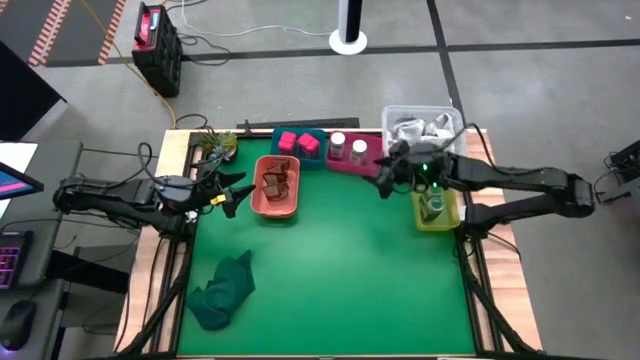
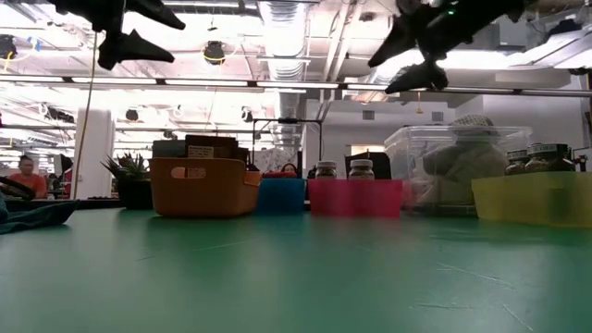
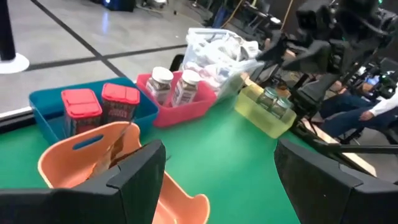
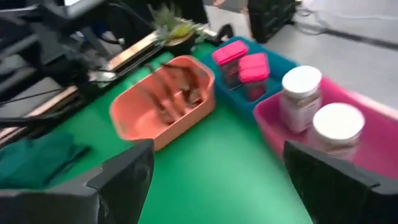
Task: Sort spices by type
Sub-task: Return to Home Position
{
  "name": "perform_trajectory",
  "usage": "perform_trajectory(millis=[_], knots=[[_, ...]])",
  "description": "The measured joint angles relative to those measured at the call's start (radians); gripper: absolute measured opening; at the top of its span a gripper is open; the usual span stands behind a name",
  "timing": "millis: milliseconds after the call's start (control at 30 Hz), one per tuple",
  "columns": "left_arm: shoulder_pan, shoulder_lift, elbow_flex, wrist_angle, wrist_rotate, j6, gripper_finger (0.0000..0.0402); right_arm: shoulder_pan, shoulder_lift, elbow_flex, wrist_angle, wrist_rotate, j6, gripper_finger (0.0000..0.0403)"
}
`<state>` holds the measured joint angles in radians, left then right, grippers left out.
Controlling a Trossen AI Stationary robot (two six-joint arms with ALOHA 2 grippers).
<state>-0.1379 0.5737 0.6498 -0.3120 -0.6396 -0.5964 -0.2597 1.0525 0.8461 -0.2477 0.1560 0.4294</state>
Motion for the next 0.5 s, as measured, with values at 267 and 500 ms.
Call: perform_trajectory(millis=[267,500], knots=[[-0.018,0.004,0.000,0.042,-0.005,0.047,0.0286,0.116,-0.072,-0.133,0.096,-0.003,0.093,0.0377],[-0.067,-0.004,-0.140,0.231,-0.003,0.010,0.0286,0.165,-0.110,-0.254,0.208,0.003,0.165,0.0375]])
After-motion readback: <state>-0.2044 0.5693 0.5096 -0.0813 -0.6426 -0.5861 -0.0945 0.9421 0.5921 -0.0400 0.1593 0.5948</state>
